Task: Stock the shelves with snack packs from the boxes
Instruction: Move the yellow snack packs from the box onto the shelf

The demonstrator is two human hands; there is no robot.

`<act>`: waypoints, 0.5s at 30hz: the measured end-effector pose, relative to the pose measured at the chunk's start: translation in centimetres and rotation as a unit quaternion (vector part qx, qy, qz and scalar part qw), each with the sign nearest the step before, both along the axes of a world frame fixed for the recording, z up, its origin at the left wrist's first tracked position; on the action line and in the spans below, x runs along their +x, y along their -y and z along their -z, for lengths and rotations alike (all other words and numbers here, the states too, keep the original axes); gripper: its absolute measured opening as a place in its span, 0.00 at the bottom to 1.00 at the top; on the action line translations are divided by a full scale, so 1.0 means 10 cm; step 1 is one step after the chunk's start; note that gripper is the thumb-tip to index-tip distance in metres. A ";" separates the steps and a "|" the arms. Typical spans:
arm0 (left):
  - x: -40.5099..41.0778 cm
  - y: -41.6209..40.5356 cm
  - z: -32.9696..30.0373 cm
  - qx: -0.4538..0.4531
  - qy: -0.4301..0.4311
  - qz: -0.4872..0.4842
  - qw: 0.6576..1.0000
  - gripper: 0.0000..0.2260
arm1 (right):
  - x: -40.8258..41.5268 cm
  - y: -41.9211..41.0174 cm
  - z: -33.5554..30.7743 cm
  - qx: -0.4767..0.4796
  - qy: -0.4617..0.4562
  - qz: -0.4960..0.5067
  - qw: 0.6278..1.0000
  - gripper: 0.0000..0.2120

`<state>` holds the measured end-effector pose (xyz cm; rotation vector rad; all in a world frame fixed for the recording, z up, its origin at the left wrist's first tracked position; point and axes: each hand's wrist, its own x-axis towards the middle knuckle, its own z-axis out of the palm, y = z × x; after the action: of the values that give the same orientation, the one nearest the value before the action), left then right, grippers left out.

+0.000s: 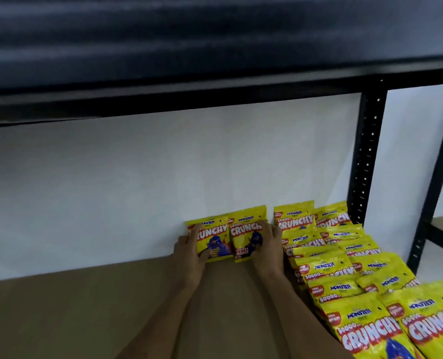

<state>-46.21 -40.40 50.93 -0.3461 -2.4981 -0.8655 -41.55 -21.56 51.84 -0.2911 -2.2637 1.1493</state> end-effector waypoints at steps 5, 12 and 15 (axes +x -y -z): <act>-0.15 0.12 -0.01 0.021 -0.011 0.001 1.000 0.31 | -0.13 0.14 -0.04 0.033 0.004 0.001 0.999 0.30; -0.16 -0.04 0.00 0.037 -0.020 0.039 0.998 0.30 | -0.10 0.04 -0.04 0.112 0.013 0.066 0.991 0.25; -0.11 -0.08 0.01 0.048 -0.019 0.052 0.997 0.30 | -0.06 0.02 -0.03 0.128 0.024 0.089 0.987 0.25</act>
<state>-47.30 -39.62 50.85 -0.4586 -2.4111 -1.0062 -42.17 -21.77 52.17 -0.4114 -2.3420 0.7585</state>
